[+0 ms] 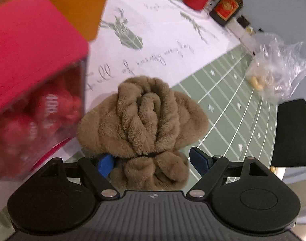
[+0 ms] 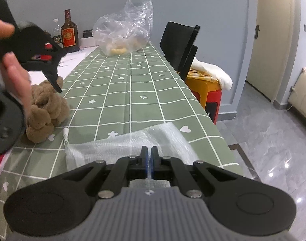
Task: Organize soft objects
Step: 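Grasp the brown plush teddy bear with the left tool while the right tool holds the plastic bag, then lift the teddy bear with the left tool while the right tool lifts the plastic bag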
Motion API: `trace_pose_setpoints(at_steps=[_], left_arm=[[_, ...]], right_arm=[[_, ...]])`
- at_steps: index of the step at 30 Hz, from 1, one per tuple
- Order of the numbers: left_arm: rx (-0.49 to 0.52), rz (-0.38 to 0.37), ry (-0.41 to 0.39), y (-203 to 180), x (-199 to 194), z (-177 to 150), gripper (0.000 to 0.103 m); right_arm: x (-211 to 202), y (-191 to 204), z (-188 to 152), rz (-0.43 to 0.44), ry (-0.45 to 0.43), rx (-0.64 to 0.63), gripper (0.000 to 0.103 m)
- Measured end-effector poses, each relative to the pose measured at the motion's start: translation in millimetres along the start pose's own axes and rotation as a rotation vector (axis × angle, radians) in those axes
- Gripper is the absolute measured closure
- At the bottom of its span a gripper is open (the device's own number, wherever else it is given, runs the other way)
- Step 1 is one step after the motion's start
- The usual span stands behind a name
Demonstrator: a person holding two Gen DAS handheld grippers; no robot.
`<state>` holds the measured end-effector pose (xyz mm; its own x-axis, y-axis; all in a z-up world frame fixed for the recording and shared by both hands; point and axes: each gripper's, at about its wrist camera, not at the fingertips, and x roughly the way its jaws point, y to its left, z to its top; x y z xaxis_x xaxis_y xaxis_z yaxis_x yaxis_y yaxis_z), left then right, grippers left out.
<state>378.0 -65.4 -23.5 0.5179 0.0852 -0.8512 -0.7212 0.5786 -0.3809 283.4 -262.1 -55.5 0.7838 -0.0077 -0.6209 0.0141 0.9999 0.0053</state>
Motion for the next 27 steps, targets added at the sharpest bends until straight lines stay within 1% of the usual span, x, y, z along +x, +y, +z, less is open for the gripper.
trace_pose_setpoints(at_steps=[1, 2, 3, 6, 7, 8, 9, 10, 11, 12, 14, 15, 17, 19, 21, 22, 23, 25, 26, 27], left_arm=[[0.033, -0.003, -0.022, -1.5, -0.7, 0.9, 0.013], [0.055, 0.014, -0.038, -3.5, -3.1, 1.0, 0.020], [0.070, 0.031, -0.045, -5.0, -4.8, 1.0, 0.023], [0.111, 0.010, -0.050, -8.1, -10.9, -2.3, 0.039], [0.131, 0.004, -0.058, -9.7, -13.1, -3.5, 0.042], [0.151, -0.008, -0.059, -10.4, -15.5, -4.0, 0.042], [0.154, -0.038, -0.047, -9.3, -16.7, -3.4, 0.042], [0.138, -0.092, -0.029, -5.5, -18.6, -2.6, 0.043], [0.129, -0.128, -0.013, -4.5, -19.5, -1.2, 0.046], [0.147, -0.153, 0.000, -6.4, -22.3, -0.3, 0.048], [0.208, -0.187, -0.015, -12.3, -33.5, -0.2, 0.051], [0.221, -0.204, -0.029, -14.6, -39.9, -1.6, 0.053], [0.233, -0.259, -0.041, -15.0, -54.4, -2.4, 0.054], [0.264, -0.333, -0.037, -17.8, -68.3, -3.0, 0.054], [0.314, -0.387, -0.043, -20.5, -84.1, -3.2, 0.054], [0.331, -0.401, -0.054, -22.0, -90.9, -4.0, 0.054], [0.359, -0.417, -0.067, -22.7, -98.1, -4.6, 0.054], [0.409, -0.452, -0.065, -23.0, -106.2, -4.1, 0.054], [0.437, -0.466, -0.053, -24.4, -107.8, -2.6, 0.054], [0.469, -0.476, -0.038, -25.4, -109.3, -0.5, 0.054]], right_arm=[[0.0, -0.4, 0.1, 0.001, 0.001, 0.003, 0.103], [0.1, -1.4, 0.4, 0.003, 0.002, 0.011, 0.103], [0.2, -2.5, 0.6, 0.005, 0.004, 0.020, 0.103], [-0.2, -4.5, 1.0, 0.010, 0.008, 0.030, 0.103], [-0.6, -5.2, 1.2, 0.011, 0.010, 0.035, 0.103], [-1.4, -5.0, 0.7, 0.012, 0.011, 0.035, 0.103], [-1.6, -5.2, 0.8, 0.014, 0.012, 0.032, 0.103], [-1.2, -5.2, 1.7, 0.016, 0.012, 0.028, 0.103], [-1.1, -5.5, 1.8, 0.019, 0.012, 0.026, 0.103], [-0.8, -5.9, 1.8, 0.020, 0.012, 0.030, 0.103], [-0.3, -6.3, 1.7, 0.023, 0.010, 0.041, 0.103], [-0.1, -5.6, 1.7, 0.024, 0.009, 0.034, 0.103], [0.1, -5.7, 1.5, 0.028, 0.010, 0.024, 0.103], [-0.5, -6.7, 1.4, 0.037, 0.010, 0.029, 0.098], [-0.4, -9.0, 1.5, 0.049, 0.007, 0.069, 0.061], [0.7, -9.1, 1.4, 0.058, 0.010, 0.083, 0.022], [1.6, -8.5, 0.7, 0.075, 0.008, 0.089, 0.007], [1.6, -2.5, -0.6, 0.089, 0.000, 0.066, 0.008], [0.8, 2.4, -1.0, 0.091, -0.005, 0.041, 0.007], [-0.2, 8.3, -1.5, 0.096, -0.008, 0.004, 0.004]])
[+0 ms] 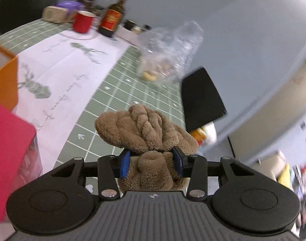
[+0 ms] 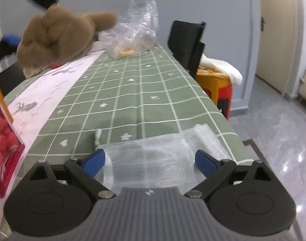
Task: Organize soft objects
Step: 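Lift the teddy bear with the left tool while the right tool lifts the plastic bag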
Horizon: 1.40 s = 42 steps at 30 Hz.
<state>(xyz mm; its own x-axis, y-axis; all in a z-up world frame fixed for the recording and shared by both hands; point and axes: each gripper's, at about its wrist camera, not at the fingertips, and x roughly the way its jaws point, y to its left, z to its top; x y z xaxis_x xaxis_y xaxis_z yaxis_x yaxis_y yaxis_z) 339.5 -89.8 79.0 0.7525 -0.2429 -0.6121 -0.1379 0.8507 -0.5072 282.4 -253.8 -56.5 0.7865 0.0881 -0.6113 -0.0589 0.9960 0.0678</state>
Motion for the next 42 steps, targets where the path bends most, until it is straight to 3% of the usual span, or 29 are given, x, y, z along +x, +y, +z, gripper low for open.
trace_pose_setpoints(at_steps=[4, 6, 11, 13, 15, 18, 22, 26, 35, 41, 42], left_arm=[[0.152, 0.022, 0.026, -3.5, -1.2, 2.9, 0.054], [0.198, 0.036, 0.028, -3.8, -2.3, 1.5, 0.054], [0.190, -0.013, 0.056, 2.7, -2.3, 5.0, 0.054], [0.205, -0.017, 0.062, 2.1, -2.7, 3.9, 0.054], [0.218, -0.005, 0.059, 1.0, -4.7, 1.9, 0.054], [0.236, 0.001, 0.044, -2.1, -8.9, -0.2, 0.054], [0.247, -0.017, 0.026, -5.0, -17.8, -1.3, 0.054], [0.254, -0.040, -0.011, -8.7, -30.3, -1.7, 0.054], [0.255, -0.056, -0.220, -13.4, -87.6, -3.8, 0.060], [0.228, -0.033, -0.275, -5.7, -98.2, 1.2, 0.083], [0.228, -0.022, -0.272, -5.0, -96.3, 2.1, 0.092]], right_arm=[[6.3, 17.0, -2.1, -0.007, 0.047, -0.092, 0.003], [7.2, 15.1, -0.9, -0.001, 0.047, -0.061, 0.002], [7.9, 14.3, -0.8, -0.010, 0.051, -0.066, 0.003], [5.2, 13.7, -0.3, -0.012, 0.035, -0.070, 0.018], [0.6, 12.5, 1.4, -0.020, 0.029, -0.071, 0.048], [-0.3, 10.0, 2.4, -0.046, 0.020, -0.077, 0.075], [0.1, 6.8, 2.3, -0.086, 0.013, -0.092, 0.097], [-0.5, 2.7, 1.9, -0.090, 0.007, -0.078, 0.100], [-3.8, 1.4, 3.1, -0.106, 0.000, -0.050, 0.100], [-11.6, 1.5, 3.7, -0.069, -0.031, -0.021, 0.100], [-12.8, 1.8, 3.8, -0.063, -0.037, -0.020, 0.100]])
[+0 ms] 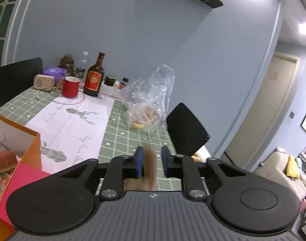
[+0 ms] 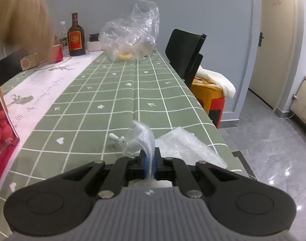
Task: Organize soft objects
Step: 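Lift the teddy bear with the left tool while the right tool lifts the plastic bag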
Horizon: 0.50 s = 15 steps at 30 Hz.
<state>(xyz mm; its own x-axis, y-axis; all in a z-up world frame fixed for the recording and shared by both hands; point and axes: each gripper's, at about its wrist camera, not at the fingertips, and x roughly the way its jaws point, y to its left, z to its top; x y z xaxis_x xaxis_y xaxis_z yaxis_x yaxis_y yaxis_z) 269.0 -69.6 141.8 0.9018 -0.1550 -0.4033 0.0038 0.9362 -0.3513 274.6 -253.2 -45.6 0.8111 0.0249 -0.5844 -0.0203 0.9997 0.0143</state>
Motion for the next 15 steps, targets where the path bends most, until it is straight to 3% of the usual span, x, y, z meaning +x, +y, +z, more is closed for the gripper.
trace_pose_setpoints(at_steps=[3, 8, 11, 15], left_arm=[[0.029, 0.028, 0.001, 0.2, 6.0, -1.0, 0.099], [0.054, 0.002, 0.093, 9.3, 10.6, -5.0, 0.093], [0.012, -0.017, 0.204, 16.0, 25.1, -18.8, 0.080], [0.226, -0.076, 0.397, -1.8, 43.6, -53.7, 0.047]], right_arm=[[-2.1, 0.9, 0.4, 0.010, -0.009, 0.005, 0.100], [-0.2, -4.1, 0.6, 0.006, -0.001, 0.025, 0.100], [-0.9, -11.1, 4.1, 0.028, 0.002, 0.057, 0.100], [-3.4, -15.7, 5.4, 0.041, 0.001, 0.074, 0.100]])
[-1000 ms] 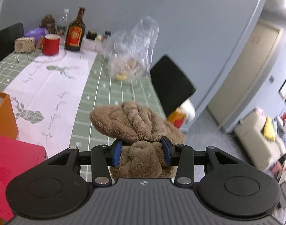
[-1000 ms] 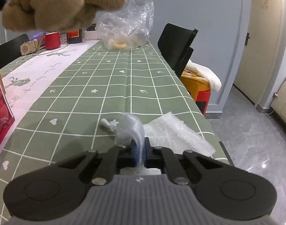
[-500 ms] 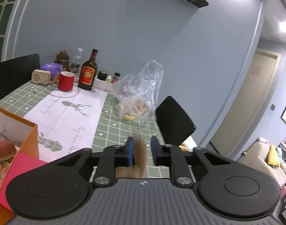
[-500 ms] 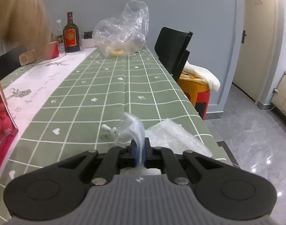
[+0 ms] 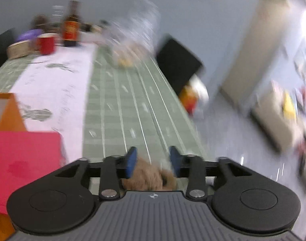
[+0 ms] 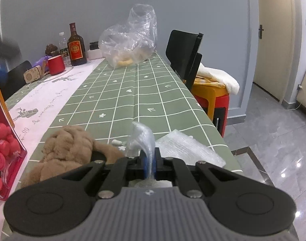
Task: Organize soft objects
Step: 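Lift the teddy bear with the left tool while the right tool lifts the plastic bag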
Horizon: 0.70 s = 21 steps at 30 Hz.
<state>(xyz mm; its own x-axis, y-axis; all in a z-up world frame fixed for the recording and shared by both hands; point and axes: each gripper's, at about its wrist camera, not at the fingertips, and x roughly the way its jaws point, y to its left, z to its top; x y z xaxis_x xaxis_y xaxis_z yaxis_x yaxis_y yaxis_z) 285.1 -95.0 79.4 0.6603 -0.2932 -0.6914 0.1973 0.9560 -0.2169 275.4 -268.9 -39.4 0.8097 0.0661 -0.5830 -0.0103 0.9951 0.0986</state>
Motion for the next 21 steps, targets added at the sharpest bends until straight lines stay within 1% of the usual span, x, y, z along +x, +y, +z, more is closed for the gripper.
trace_pose_setpoints(at_steps=[2, 3, 4, 6, 8, 10, 11, 15, 16, 20, 21], left_arm=[[0.024, 0.038, 0.020, -7.6, 2.8, -17.4, 0.042], [0.022, 0.062, 0.028, -11.6, 4.2, -24.1, 0.033], [0.012, 0.063, 0.024, -13.9, 5.9, -30.4, 0.023], [-0.013, 0.051, 0.013, -14.8, 11.5, -40.8, 0.017], [-0.045, 0.097, 0.030, -14.5, 19.7, -43.8, 0.017], [-0.073, 0.149, 0.026, -15.5, 30.2, -48.0, 0.016], [-0.066, 0.164, 0.028, -16.6, 37.3, -48.8, 0.016], [0.001, 0.200, 0.084, -26.9, 64.1, -55.6, 0.015], [0.014, 0.209, 0.087, -28.7, 70.0, -57.9, 0.012], [0.070, 0.269, 0.088, -38.6, 88.6, -68.7, 0.011], [0.074, 0.276, 0.083, -39.8, 90.4, -70.7, 0.016]], right_arm=[[1.7, -1.2, -0.4, -0.004, 0.008, 0.006, 0.100], [2.6, -1.8, -0.6, -0.007, 0.011, 0.008, 0.100], [4.1, -2.1, -0.5, -0.011, 0.013, 0.006, 0.100], [4.2, -4.0, -0.9, -0.014, 0.017, -0.006, 0.100], [1.6, -8.8, -0.2, -0.020, 0.014, 0.005, 0.100], [-1.8, -15.9, 1.8, -0.036, -0.003, 0.036, 0.100], [-3.5, -20.0, 2.7, -0.037, -0.010, 0.046, 0.100], [-5.6, -33.7, 4.1, -0.029, -0.016, 0.100, 0.100], [-5.5, -34.1, 3.7, -0.029, -0.015, 0.106, 0.100], [-3.6, -32.1, 2.9, -0.024, -0.007, 0.105, 0.101], [-3.4, -31.1, 3.2, -0.023, -0.006, 0.104, 0.101]])
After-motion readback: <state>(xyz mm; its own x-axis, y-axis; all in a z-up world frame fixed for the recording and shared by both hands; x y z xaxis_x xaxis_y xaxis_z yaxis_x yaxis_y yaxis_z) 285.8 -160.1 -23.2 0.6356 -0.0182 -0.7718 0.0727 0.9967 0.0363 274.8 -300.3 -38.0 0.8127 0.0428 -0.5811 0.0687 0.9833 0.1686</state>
